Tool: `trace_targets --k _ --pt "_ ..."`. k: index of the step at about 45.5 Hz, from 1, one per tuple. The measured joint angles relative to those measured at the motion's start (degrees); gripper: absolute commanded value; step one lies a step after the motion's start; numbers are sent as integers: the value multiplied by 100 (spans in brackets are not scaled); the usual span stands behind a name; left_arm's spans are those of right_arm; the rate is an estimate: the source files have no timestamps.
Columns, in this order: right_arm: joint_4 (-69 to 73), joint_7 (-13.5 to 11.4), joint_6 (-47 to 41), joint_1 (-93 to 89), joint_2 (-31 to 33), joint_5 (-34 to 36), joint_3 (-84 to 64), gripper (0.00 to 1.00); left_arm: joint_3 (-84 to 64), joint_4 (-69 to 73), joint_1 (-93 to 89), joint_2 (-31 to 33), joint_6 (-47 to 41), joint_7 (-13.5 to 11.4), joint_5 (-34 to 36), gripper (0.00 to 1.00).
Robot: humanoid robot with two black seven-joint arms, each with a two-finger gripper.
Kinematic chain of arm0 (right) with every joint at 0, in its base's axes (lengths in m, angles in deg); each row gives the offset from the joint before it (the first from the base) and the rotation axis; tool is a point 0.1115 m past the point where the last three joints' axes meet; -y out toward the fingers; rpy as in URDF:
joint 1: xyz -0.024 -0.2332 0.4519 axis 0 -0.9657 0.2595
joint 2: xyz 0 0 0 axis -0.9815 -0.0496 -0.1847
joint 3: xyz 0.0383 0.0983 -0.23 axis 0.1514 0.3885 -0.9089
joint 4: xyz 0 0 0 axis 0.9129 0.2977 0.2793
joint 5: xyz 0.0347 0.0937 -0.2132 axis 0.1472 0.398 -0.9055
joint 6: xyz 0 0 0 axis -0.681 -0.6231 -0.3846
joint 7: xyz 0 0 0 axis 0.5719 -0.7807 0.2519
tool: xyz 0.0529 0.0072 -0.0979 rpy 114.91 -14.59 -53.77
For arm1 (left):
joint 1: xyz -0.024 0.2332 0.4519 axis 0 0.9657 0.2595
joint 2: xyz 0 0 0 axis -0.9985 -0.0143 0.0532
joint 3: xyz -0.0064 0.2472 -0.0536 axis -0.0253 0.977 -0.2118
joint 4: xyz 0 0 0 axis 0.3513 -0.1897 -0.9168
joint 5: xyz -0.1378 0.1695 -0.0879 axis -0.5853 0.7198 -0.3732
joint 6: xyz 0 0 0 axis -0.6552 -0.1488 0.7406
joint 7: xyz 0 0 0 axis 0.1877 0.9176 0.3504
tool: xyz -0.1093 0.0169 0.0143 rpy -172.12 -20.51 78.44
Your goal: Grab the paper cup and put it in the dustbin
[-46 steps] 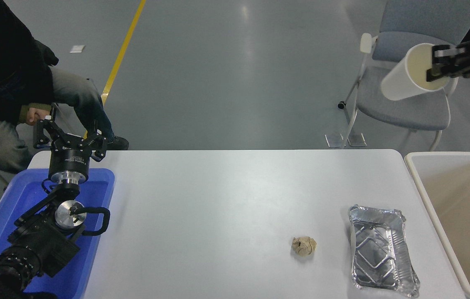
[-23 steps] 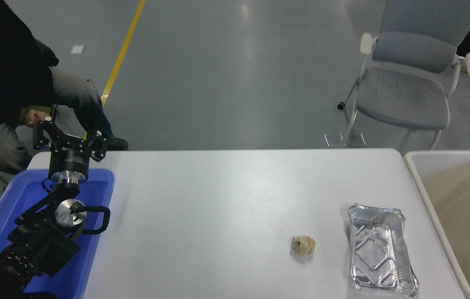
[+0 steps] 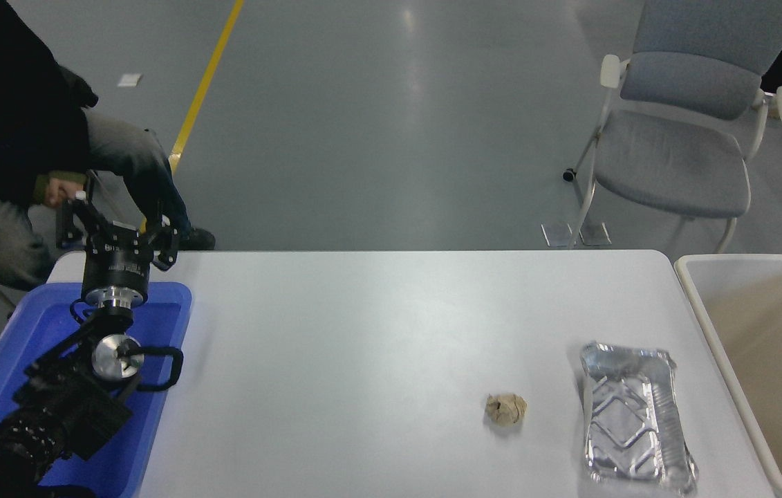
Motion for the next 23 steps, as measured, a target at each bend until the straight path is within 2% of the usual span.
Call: trace_targets --k 7,14,23 --pt "-1218 123 -158 -552 -805 37 483 0 0 0 0 0 0 0 0 99" --pt "-2629 179 -733 -863 -1577 87 851 0 0 0 0 0 0 0 0 99" --pt "-3589 141 -1524 -1143 -2036 130 1251 0 0 0 0 0 0 0 0 99"
